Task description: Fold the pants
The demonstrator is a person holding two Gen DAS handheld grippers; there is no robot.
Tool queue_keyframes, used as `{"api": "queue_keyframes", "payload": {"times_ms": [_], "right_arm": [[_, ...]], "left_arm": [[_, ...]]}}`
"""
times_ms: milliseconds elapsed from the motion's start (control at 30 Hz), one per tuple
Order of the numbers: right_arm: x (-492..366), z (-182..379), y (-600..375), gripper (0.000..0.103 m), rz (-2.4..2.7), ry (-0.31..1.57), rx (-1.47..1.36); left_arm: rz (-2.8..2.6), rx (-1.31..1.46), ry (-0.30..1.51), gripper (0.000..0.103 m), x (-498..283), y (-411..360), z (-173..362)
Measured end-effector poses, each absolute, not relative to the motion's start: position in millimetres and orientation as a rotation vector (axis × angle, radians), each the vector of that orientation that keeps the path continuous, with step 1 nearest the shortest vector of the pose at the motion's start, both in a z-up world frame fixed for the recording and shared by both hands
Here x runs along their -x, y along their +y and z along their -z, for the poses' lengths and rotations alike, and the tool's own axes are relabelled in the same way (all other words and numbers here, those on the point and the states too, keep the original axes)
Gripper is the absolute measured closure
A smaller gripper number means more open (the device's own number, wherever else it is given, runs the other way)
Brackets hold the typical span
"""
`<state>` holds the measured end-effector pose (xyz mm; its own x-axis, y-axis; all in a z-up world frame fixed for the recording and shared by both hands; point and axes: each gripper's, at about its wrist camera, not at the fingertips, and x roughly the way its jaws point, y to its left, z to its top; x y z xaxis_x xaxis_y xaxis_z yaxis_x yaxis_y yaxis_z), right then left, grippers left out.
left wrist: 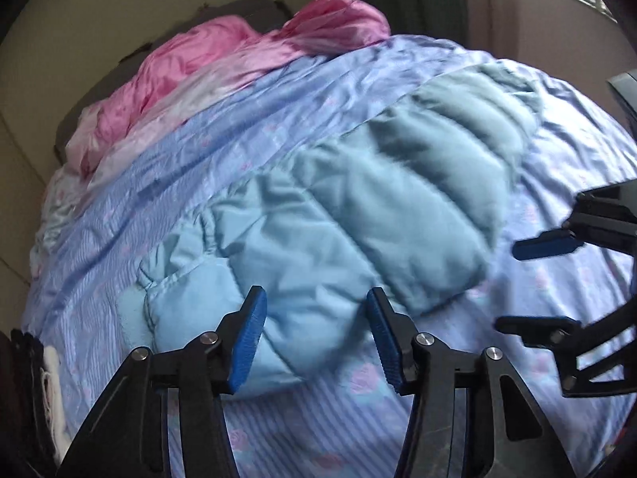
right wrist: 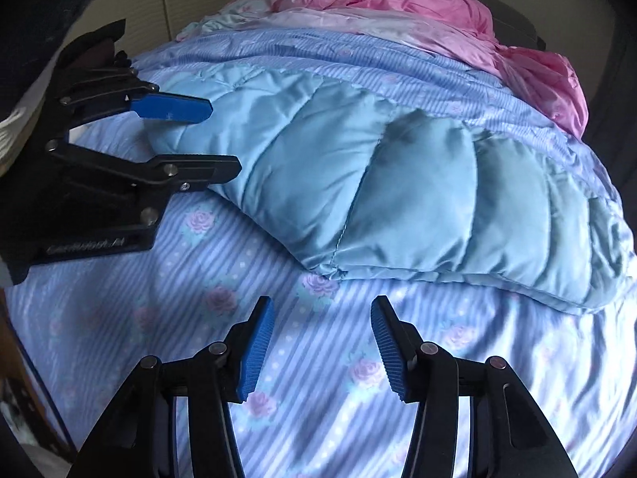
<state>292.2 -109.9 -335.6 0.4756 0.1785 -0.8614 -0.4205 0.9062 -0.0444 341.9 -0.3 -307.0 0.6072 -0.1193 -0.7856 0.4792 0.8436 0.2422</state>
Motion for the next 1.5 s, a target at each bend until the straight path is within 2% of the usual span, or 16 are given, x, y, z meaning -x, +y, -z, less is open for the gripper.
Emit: {"api": "queue_keyframes", "payload": {"times_ms": [467,700,733,867,933,1033,1100,1167,1267,1367,1500], "right_arm": [[-326.3,323.3,-103.6,0.053,-0.417,0.886,0.265],[-324.0,349.2,-98.5,0.053,-0.434,0.945,0.295],[-325.5,347.6,-98.4,0.061,-0.426,0.945,0.288],[-330.5,340.1,-96.4,0.074,-0.427,0.944,0.259],[-326.3,341.7,-96.2,0.085,-0.435,0.96,0.262],[-316.2,329.0,-93.8,0.091,-0.45,0.923,0.304],[-316.5,340.1,-94.3,0.092,-0.446,0.97,0.298],[-319.4,357.5,-97.9,0.092,-0.446,1.047,0.246],[-320.9,353.2,-99.3,0.092,-0.433,1.058,0.227],[-319.4,335.0,-107.4,0.081,-0.413,1.071,0.186],[-311.0,296.5,-141.7,0.061,-0.303,1.012,0.149]], "left_arm": [[0.216,-0.296,0.875,0.052,-390.4,23.7,313.7],[0.21,-0.299,0.882,0.052,-391.3,23.2,316.5],[0.21,-0.302,0.881,0.052,-391.3,23.5,316.6],[0.22,-0.268,0.905,0.052,-395.8,28.7,313.9],[0.224,-0.269,0.915,0.052,-395.6,27.8,312.2],[0.222,-0.286,0.914,0.051,-390.8,26.6,310.8],[0.228,-0.28,0.935,0.051,-389.8,26.3,312.8],[0.22,-0.312,0.946,0.051,-387.1,21.3,314.0],[0.208,-0.37,0.958,0.051,-382.9,12.4,308.0],[0.229,-0.37,0.956,0.051,-378.4,6.2,289.3],[0.28,-0.295,0.923,0.051,-369.5,-8.1,253.5]]}}
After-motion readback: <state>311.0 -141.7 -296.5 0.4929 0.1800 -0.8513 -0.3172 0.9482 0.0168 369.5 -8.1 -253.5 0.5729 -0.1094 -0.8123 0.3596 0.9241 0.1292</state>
